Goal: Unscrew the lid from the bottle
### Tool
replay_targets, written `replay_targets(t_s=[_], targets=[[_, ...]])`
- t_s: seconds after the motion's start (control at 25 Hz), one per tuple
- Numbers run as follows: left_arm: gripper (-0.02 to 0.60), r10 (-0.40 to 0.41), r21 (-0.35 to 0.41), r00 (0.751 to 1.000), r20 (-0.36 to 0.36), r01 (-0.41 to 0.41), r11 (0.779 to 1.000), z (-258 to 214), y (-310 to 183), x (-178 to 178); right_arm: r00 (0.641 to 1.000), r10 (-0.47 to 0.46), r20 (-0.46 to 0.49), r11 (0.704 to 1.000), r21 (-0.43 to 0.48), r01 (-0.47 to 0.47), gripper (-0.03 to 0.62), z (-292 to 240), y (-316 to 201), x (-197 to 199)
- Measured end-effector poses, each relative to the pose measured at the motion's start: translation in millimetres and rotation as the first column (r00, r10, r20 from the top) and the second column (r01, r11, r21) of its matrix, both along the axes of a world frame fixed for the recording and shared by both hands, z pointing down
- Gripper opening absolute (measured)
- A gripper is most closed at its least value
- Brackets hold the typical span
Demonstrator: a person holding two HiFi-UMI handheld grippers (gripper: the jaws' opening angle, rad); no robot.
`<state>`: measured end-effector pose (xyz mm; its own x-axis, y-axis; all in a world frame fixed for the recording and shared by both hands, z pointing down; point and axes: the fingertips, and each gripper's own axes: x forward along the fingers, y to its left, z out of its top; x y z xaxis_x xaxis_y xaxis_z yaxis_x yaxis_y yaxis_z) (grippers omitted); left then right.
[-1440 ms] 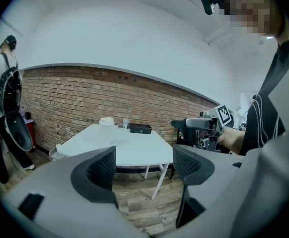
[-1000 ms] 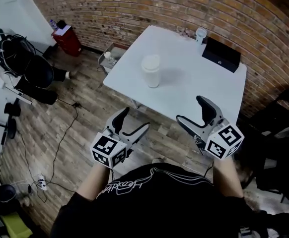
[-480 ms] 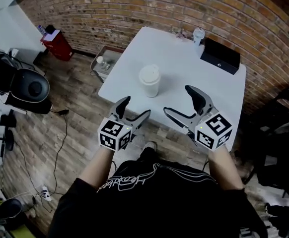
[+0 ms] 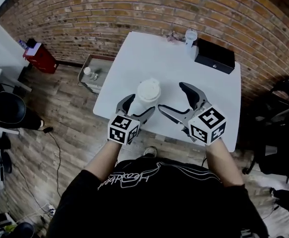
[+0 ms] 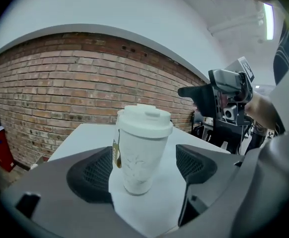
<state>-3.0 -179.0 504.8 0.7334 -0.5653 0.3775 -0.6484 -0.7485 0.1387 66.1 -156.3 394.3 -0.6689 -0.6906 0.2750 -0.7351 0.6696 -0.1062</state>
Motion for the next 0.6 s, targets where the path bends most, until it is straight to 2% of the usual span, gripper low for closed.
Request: replay_targets(t_s=[0.2,0.52,0.6], targets=[[0.393,0.093,-0.018,0.996,-0.01,-0.093,0.996,13,-11,10,0.999,0.016,-0.036,0.999,-0.039,-0.017,0.43,16,-20,-15],[0.388,0.185,-0.01,0.983,0.0,-0.185,0.983,22,-18,16,0.989,-0.023,-0.147,0.998,-0.059,0.014,0.426,42,-36,-39],[0.365,0.203,-0.004,0.979,-0.004,-0.203,0.979,21,-17,19,0.986,-0.027,-0.167,0.998,-0.064,0.017,0.426,48,-38,-42]])
